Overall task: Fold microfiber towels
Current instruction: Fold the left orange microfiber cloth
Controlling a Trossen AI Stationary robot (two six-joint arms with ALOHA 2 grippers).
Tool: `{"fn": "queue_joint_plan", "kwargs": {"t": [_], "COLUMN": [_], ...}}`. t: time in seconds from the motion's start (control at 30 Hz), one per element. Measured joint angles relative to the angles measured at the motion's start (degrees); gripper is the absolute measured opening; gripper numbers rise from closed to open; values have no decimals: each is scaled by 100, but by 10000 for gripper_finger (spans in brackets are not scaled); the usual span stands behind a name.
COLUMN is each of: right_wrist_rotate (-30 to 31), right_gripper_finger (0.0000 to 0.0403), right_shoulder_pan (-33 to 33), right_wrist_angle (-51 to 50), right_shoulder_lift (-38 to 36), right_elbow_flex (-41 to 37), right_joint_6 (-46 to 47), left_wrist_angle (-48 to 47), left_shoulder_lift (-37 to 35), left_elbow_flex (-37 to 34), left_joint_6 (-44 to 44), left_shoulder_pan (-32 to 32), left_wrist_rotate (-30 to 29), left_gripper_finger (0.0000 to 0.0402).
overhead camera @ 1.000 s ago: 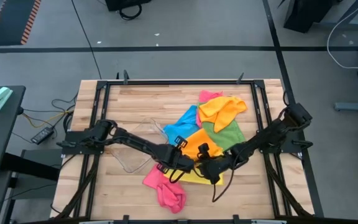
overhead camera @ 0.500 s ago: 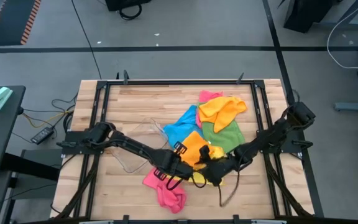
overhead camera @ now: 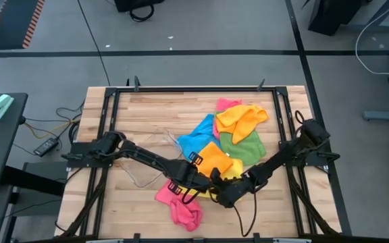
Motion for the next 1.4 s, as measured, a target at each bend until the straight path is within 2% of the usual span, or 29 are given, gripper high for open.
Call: {"fn": "queue_joint_plan", "kwargs": {"t": [0.2,0.37,0.43,0.6,0.8,0.9,1.13,1.27,1.4], "right_wrist_rotate": [303,648,861,856,667,602,-30,-401,-691], "right_gripper_finger": [154,147,133,74,11,7,3,2,2], "right_shoulder_pan": [-14,-47,-56,-64,-26,7,60,112,208], "right_wrist_angle": [189,363,377,365,296,-6,-868,-1328,-1399], "right_shoulder_lift": [224,374,378,374,370,236,-562,-925,-973], "right_elbow_flex": [4,9,11,11,11,1,0,0,0], "right_joint_6": [-585,-802,-817,-827,-549,-281,531,1122,1374], "left_wrist_angle": [14,24,39,50,50,94,291,392,405], "left_shoulder_lift": [0,2,2,2,2,2,3,4,7], "left_elbow_flex": [0,0,0,0,0,0,19,141,396], "left_joint_6": [2,-2,-2,-2,-4,-2,141,353,493], "left_shoulder_pan": [55,75,75,75,75,75,-28,-160,-274], "left_wrist_rotate": [2,0,0,0,0,0,-3,-4,6], "left_gripper_finger": [24,31,34,31,22,28,40,35,26]}}
